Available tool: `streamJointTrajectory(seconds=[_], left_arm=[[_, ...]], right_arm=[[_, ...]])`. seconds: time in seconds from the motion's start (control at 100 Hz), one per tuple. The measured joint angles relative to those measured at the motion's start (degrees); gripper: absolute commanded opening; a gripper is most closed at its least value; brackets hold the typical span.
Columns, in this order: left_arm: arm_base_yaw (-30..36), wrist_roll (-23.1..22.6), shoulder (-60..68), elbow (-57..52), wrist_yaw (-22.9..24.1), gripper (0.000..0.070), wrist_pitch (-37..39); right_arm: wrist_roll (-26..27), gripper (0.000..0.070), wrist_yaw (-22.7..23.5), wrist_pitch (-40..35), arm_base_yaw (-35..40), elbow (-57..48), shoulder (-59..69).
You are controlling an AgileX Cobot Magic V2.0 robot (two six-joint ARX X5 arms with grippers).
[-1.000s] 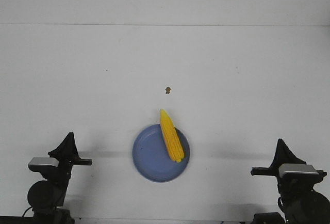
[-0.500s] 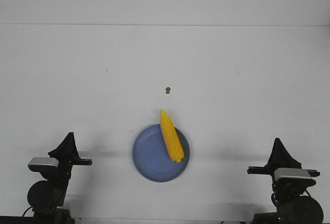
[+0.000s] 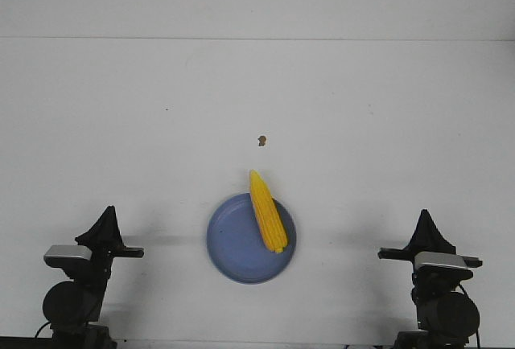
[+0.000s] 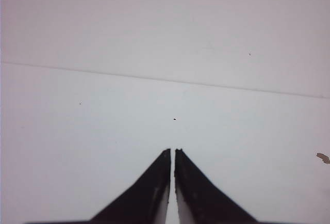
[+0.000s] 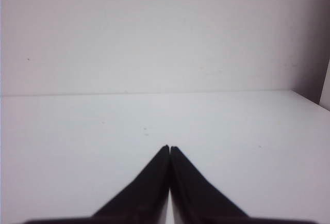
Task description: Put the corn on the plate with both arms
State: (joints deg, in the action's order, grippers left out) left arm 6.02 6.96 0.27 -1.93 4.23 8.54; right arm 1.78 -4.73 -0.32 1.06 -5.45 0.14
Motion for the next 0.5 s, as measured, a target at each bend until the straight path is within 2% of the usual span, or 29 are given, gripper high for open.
streamJointTrajectory(seconds=[0.23, 0.5], left_arm=[[0.0, 0.0, 0.0, 0.0, 0.0, 0.0012, 0.0], [0.0, 0.0, 0.0, 0.0, 0.0, 0.0012, 0.0]], right_arm=[[0.1, 0.0001, 0.2, 5.7, 0.0, 4.3, 0.0], [0.1, 0.0001, 0.2, 6.4, 0.0, 4.6, 0.0]])
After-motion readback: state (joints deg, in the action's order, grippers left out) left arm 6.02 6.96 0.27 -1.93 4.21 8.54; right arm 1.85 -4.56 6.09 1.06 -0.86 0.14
